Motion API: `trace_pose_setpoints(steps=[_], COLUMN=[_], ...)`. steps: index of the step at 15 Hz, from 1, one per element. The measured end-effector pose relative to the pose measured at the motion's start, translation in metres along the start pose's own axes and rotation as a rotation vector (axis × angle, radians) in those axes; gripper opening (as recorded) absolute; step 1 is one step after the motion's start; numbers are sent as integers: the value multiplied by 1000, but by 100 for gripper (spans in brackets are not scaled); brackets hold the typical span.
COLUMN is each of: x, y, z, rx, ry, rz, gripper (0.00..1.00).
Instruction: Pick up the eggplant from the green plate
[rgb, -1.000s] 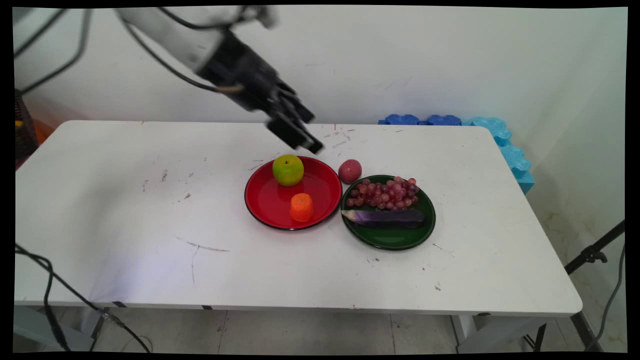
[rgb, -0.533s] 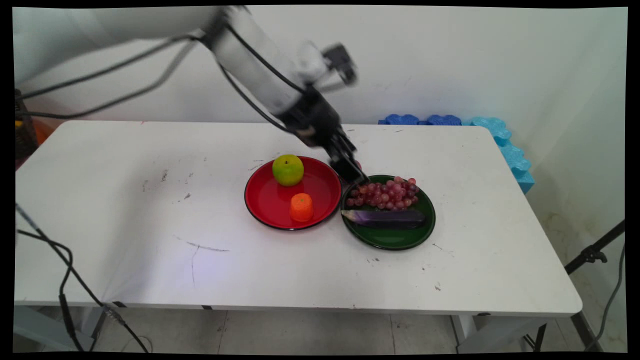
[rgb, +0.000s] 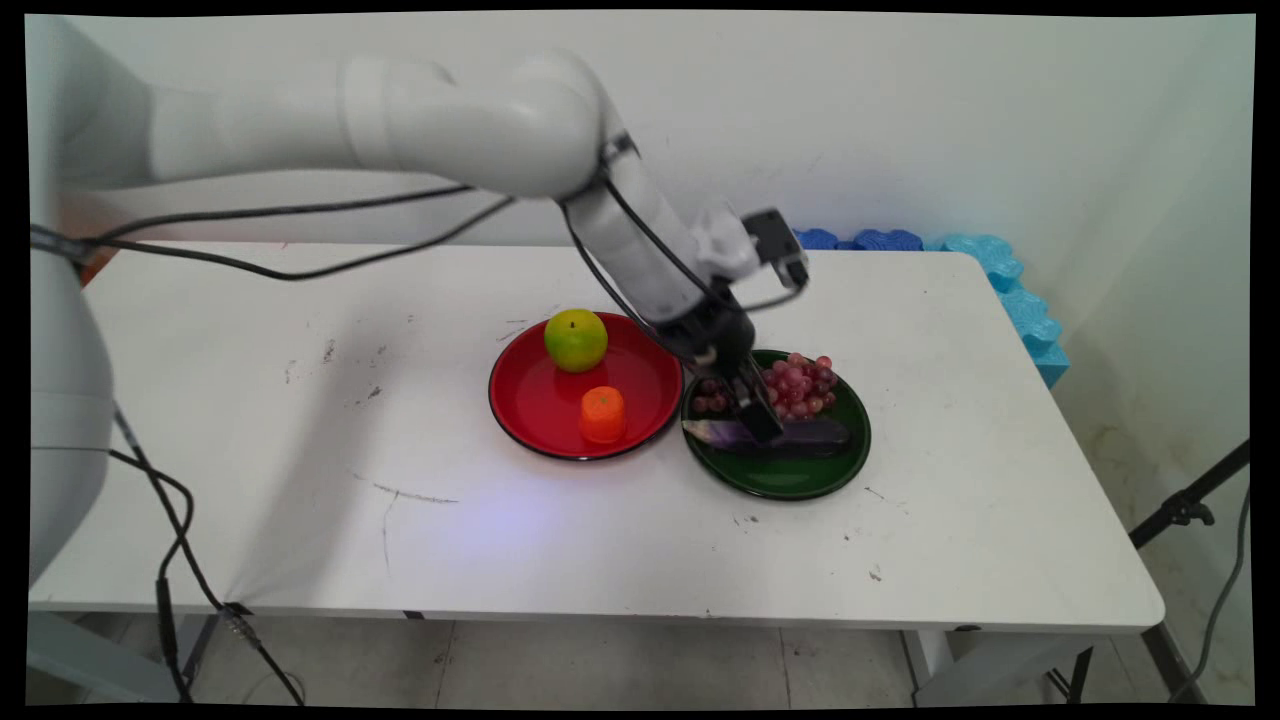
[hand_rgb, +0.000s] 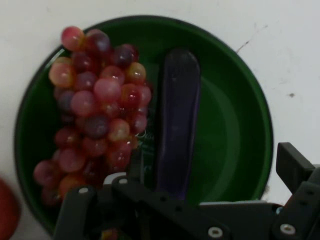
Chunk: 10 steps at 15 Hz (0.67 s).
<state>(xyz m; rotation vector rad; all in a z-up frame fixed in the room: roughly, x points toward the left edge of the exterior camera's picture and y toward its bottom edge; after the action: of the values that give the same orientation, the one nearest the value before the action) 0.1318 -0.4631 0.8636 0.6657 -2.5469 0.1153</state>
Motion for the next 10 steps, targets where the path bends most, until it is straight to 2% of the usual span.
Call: trace_pose_setpoints(steps=[10], x=[4], y=[5], z=[72], rx=[7], ry=[-59], rz=[17], gripper=[100])
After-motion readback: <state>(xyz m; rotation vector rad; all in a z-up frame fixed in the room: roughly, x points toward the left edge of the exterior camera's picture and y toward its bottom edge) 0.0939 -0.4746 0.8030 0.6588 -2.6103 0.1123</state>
